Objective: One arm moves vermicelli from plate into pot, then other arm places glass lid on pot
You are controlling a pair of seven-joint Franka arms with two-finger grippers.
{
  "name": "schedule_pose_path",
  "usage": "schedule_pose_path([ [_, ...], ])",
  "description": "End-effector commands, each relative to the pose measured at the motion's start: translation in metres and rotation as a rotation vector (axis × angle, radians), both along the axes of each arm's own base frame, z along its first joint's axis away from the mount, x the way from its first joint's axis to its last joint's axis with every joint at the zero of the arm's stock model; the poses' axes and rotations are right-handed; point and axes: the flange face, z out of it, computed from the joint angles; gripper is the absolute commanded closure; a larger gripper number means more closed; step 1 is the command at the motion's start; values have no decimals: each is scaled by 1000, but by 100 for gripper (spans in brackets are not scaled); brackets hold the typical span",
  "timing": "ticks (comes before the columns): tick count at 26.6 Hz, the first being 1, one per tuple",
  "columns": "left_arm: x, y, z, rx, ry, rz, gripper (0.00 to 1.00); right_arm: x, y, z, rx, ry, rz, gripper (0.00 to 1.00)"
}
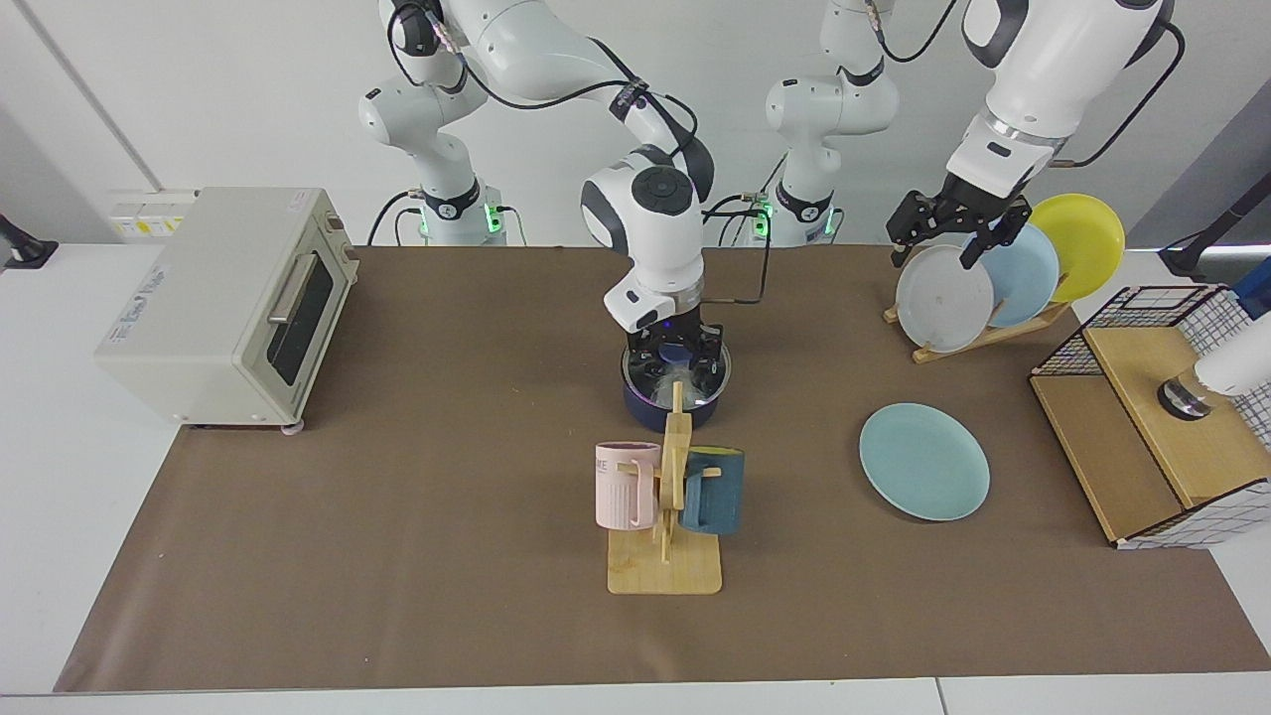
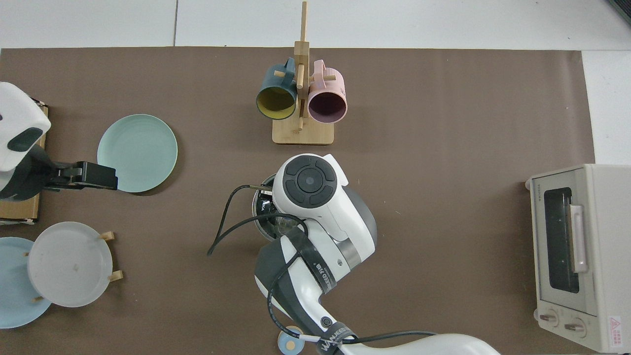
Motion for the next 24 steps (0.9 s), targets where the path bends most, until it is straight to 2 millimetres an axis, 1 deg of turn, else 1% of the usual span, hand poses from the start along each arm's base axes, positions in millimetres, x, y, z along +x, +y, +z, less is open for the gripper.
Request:
schedule_pose_path([
  [1, -6, 1, 2, 20, -7, -4, 0, -6, -6, 7, 28, -3, -18, 100],
  [12, -5, 1, 3, 20, -9, -4, 0, -6, -6, 7, 29, -5, -17, 100],
  [13, -5, 1, 3, 20, -9, -4, 0, -5, -7, 8, 30, -6, -18, 91],
  [14, -5, 1, 3, 20, -9, -4, 0, -5, -7, 8, 30, -6, -18, 70],
  [15, -5, 1, 3, 20, -9, -4, 0, -5, -7, 7, 29, -5, -18, 43],
  [16, -5, 1, 3, 20, -9, -4, 0, -5, -7, 7, 29, -5, -20, 13],
  [17, -6, 1, 2, 20, -7, -4, 0, -4, -6, 7, 30, -6, -20, 0],
  [24, -6, 1, 2, 20, -7, -4, 0, -2, -4, 15, 35, -12, -26, 0],
])
